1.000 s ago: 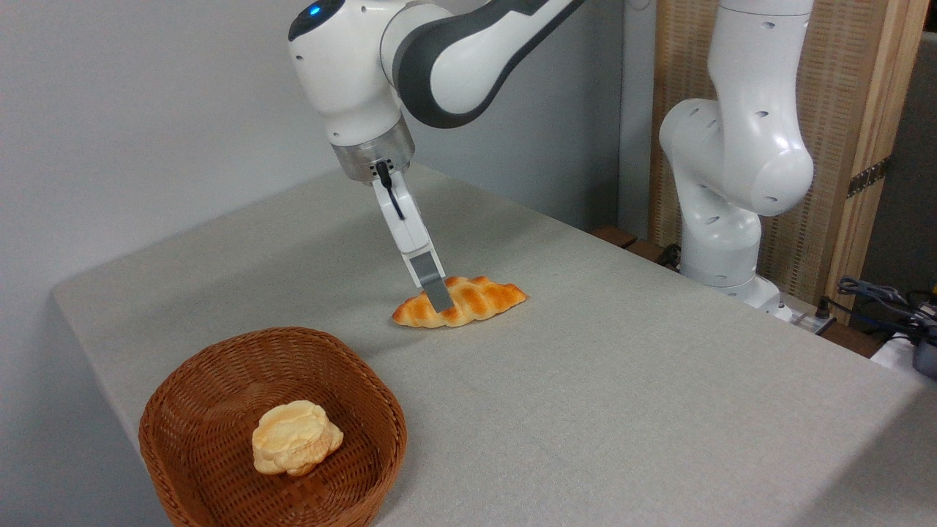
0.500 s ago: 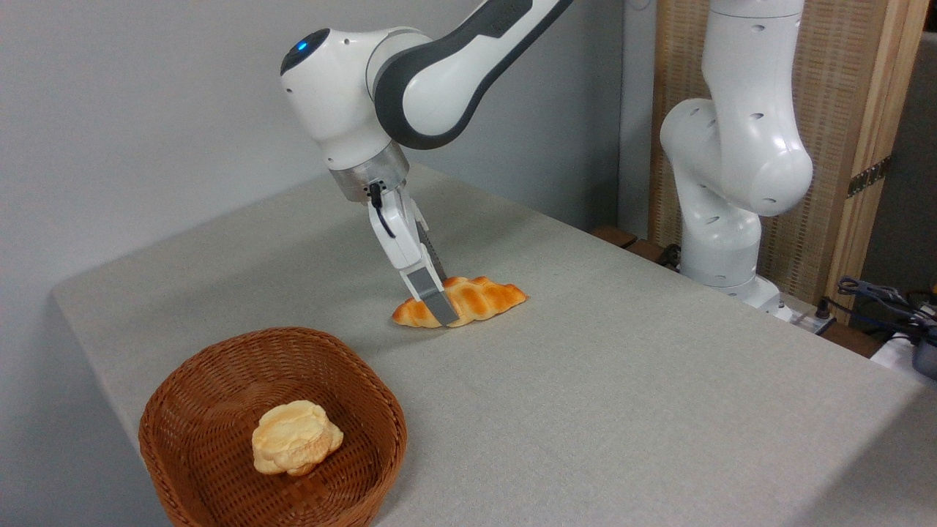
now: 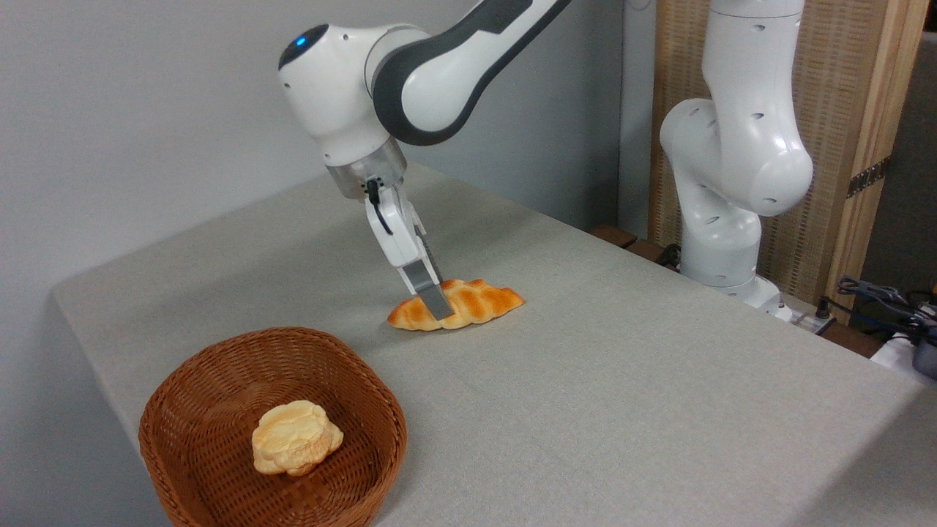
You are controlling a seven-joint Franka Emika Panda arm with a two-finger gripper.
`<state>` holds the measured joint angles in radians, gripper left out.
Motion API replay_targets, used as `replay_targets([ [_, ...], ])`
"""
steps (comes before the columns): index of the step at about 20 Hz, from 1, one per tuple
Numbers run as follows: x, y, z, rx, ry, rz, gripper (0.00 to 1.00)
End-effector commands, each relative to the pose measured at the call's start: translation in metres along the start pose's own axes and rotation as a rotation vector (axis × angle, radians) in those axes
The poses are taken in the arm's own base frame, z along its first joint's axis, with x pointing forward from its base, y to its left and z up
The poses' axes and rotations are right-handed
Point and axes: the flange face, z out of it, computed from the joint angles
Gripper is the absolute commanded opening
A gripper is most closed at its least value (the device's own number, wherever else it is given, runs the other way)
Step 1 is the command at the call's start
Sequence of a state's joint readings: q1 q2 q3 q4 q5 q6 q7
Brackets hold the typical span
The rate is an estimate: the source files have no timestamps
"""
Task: Put bread into the basket
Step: 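Lift the croissant and carry it over the wicker basket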
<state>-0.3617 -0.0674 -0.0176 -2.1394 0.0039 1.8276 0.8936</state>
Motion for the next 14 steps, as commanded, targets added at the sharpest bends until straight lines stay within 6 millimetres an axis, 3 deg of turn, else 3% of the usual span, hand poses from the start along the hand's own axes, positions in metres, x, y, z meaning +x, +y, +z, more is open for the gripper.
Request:
replay_targets([
  [1, -0.036, -0.035, -0.064, 0.089, 0.098, -0.127, 0.43],
  [6, -0.111, -0.091, -0.129, 0.18, 0.221, -0.297, 0.45],
  [8, -0.113, -0.113, -0.143, 0.217, 0.26, -0.329, 0.48],
  [9, -0.106, -0.126, -0.149, 0.256, 0.332, -0.369, 0.59],
  [11, -0.108, -0.146, -0.154, 0.332, 0.42, -0.496, 0.65],
  [12, -0.106, -0.151, -0.153, 0.35, 0.433, -0.517, 0.89],
  [13, -0.104, -0.154, -0.148, 0.352, 0.432, -0.518, 1.0],
  [14, -0.103, -0.155, -0.147, 0.349, 0.433, -0.519, 1.0],
])
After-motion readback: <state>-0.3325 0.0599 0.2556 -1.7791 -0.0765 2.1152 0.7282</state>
